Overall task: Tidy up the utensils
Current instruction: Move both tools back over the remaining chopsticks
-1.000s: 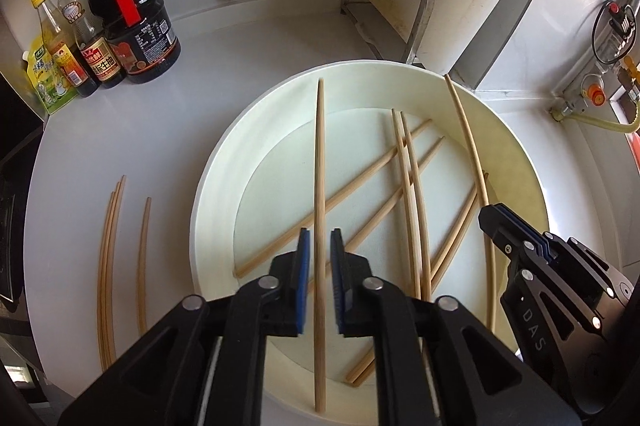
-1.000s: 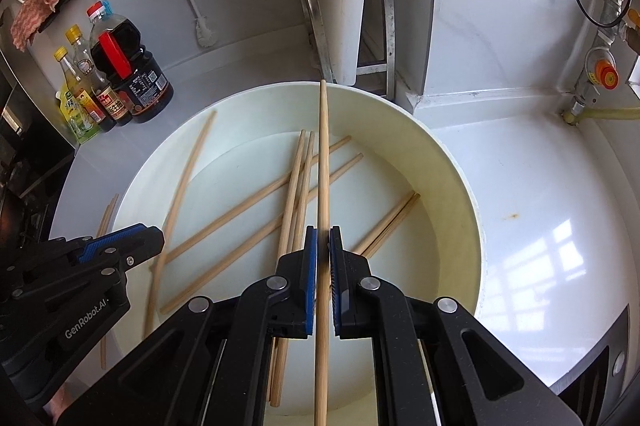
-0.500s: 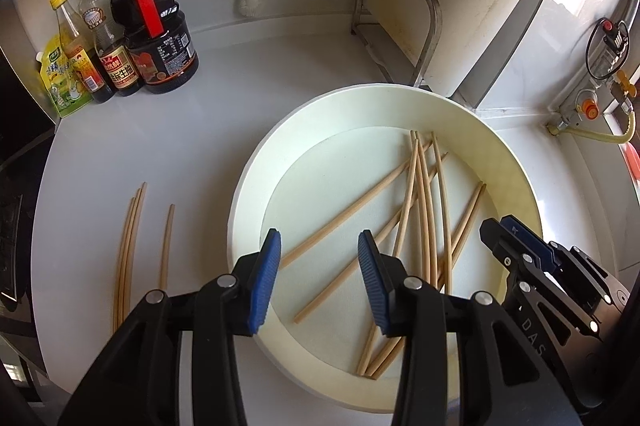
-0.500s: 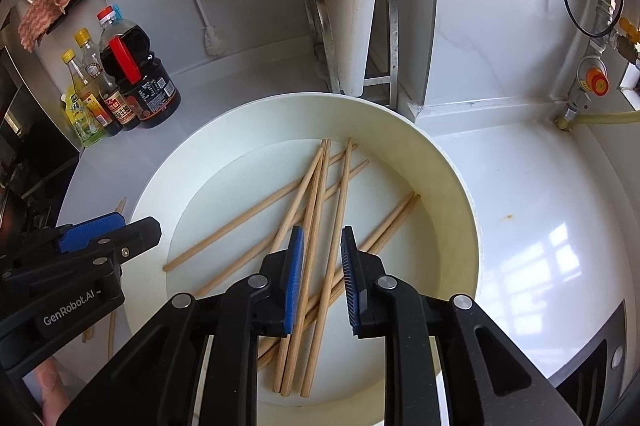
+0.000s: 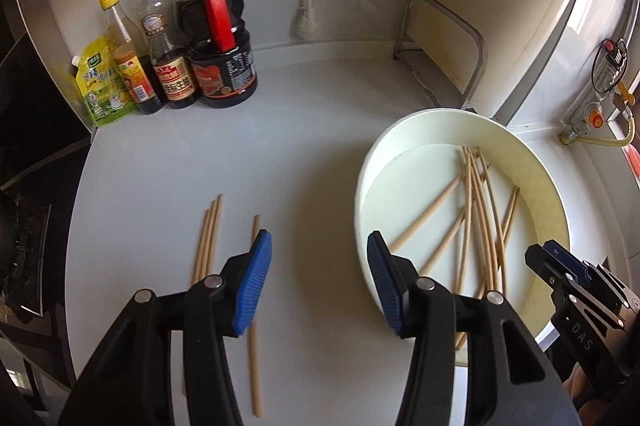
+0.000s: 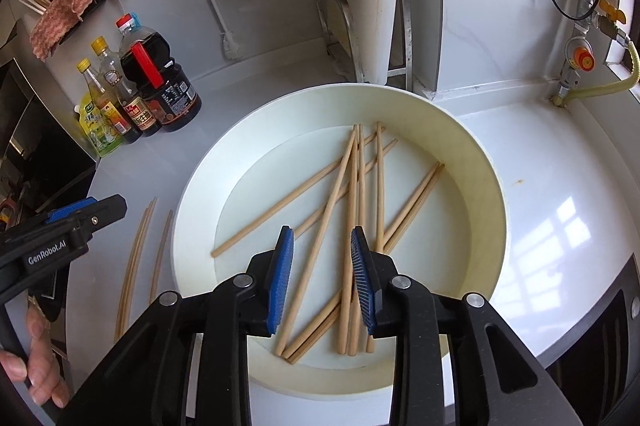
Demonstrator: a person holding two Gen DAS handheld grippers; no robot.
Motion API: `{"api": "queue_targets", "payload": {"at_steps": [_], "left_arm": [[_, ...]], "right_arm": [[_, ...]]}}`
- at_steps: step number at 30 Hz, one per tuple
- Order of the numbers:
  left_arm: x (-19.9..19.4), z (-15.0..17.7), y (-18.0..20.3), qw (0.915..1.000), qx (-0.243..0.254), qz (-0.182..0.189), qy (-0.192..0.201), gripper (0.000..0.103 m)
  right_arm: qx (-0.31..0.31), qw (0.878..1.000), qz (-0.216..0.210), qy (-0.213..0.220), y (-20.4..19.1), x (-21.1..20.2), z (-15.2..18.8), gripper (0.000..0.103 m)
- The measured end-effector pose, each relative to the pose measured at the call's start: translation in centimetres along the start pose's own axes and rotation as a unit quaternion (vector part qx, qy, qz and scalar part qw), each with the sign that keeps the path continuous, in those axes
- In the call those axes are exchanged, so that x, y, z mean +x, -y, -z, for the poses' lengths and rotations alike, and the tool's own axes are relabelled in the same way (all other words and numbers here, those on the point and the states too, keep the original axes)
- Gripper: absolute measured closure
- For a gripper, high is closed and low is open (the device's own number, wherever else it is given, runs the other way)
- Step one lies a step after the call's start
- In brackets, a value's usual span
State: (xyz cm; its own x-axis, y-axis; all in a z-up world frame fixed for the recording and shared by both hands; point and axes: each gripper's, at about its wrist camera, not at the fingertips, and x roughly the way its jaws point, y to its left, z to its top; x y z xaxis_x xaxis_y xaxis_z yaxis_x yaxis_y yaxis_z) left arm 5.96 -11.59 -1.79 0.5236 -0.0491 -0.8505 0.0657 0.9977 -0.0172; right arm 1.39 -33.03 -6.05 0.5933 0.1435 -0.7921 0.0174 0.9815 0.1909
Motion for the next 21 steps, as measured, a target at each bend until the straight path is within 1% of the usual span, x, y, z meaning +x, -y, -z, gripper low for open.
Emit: {"api": "queue_targets", "payload": {"at_steps": [3, 7, 10, 13, 14, 17, 21], "left_arm": [[-0.4, 0.2, -2.7, 0.9999, -0.006, -0.007, 0.005, 0.049], [-0.3, 0.7, -6.1, 0.9998, -0.005, -0.020, 0.008, 0.048], [0.4, 1.3, -9.0, 0.9994, -0.014, -0.031, -0.002, 0.048], [1.0, 2.0, -11.7, 0.9989, -0.023, -0.039, -0.013, 0.048], [1.1, 2.2, -12.4, 0.9988, -0.023, -0.041, -0.016, 0.048], [1.4, 3.0, -14.2, 0.9985, -0.019, -0.048, -0.018, 0.048], [1.9, 3.8, -15.9, 0.9984, -0.017, -0.047, -0.026, 0.047]], "right_arm": [[-0.003, 1.000, -0.004, -0.003, -1.9, -0.2, 0.9, 0.072], [-0.010, 1.000, -0.013, -0.002, -5.0, -0.5, 1.8, 0.070], [-0.020, 0.999, -0.025, -0.007, -7.7, -0.6, 2.1, 0.070], [-0.036, 0.999, -0.031, -0.009, -10.4, -0.5, 2.4, 0.066], [-0.040, 0.999, -0.034, -0.010, -11.2, -0.5, 2.5, 0.064], [-0.052, 0.998, -0.040, -0.015, -13.3, -0.1, 3.1, 0.064], [-0.063, 0.996, -0.046, -0.032, -15.7, 1.3, 4.1, 0.064]]}}
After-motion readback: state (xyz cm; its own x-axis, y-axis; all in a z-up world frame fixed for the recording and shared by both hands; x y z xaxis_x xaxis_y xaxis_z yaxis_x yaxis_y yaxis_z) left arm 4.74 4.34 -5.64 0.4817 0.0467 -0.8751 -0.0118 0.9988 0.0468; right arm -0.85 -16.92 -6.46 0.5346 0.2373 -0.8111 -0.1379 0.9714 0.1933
